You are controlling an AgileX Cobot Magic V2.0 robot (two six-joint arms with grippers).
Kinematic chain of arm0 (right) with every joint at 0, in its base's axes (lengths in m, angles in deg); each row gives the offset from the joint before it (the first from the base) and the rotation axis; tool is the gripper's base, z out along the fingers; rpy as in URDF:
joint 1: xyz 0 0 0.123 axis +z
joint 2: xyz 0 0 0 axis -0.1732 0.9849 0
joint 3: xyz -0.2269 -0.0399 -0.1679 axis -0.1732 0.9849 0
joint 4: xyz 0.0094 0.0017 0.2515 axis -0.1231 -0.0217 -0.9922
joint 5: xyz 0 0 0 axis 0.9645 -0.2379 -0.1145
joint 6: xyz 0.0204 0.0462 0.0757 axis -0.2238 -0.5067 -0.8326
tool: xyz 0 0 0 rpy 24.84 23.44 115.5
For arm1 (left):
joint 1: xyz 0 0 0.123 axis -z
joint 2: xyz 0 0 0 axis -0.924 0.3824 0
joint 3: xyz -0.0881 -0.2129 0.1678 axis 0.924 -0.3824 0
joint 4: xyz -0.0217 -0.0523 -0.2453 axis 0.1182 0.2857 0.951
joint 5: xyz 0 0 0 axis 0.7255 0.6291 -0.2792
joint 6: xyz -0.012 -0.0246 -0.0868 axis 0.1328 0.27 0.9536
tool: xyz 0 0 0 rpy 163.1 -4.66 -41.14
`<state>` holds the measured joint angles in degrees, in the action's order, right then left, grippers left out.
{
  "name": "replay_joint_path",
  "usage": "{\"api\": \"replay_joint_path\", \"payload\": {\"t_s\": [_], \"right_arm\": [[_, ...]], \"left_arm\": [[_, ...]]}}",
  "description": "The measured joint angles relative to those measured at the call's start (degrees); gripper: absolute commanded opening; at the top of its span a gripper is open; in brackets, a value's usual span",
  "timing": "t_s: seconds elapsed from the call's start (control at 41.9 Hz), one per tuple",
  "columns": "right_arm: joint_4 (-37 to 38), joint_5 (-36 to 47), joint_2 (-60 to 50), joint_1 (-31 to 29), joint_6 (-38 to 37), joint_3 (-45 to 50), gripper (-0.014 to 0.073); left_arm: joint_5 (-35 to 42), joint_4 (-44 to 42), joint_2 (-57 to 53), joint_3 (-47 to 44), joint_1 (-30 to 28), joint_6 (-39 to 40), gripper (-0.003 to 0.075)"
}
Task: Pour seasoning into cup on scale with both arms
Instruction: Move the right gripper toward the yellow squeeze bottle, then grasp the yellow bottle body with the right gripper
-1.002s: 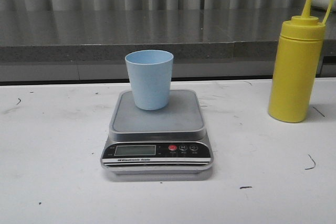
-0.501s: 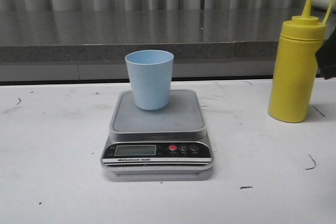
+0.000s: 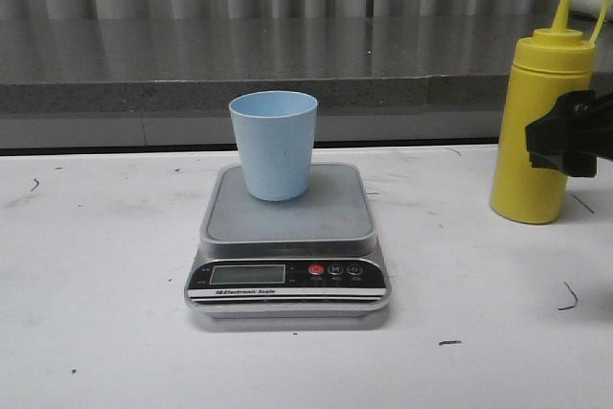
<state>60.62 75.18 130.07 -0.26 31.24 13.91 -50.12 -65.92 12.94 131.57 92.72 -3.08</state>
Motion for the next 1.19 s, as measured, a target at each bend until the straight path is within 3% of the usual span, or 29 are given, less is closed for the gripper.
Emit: {"api": "replay_joint_path", "payload": {"t_s": [0.191,0.883,0.954,1.097,1.193], "right_arm": [[-1.21,9.29,7.16,0.00,-0.10,-0.96,0.0643],[-1.59,10.99,23.75,-1.22,-1.88,-17.17,0.0638],[-1.59,10.60,24.62,-1.22,-1.98,-18.33,0.0573],[-1.28,10.04,25.01,-1.22,-1.98,-18.58,0.0360],[-0.54,9.57,25.01,-1.22,-1.98,-18.58,0.0349]], "left_arm": [[0.00,0.00,0.00,0.00,0.00,0.00,0.0369],[0.00,0.00,0.00,0.00,0.00,0.00,0.0369],[0.00,0.00,0.00,0.00,0.00,0.00,0.0369],[0.00,0.00,0.00,0.00,0.00,0.09,0.0369],[0.00,0.00,0.00,0.00,0.00,0.09,0.0368]]}}
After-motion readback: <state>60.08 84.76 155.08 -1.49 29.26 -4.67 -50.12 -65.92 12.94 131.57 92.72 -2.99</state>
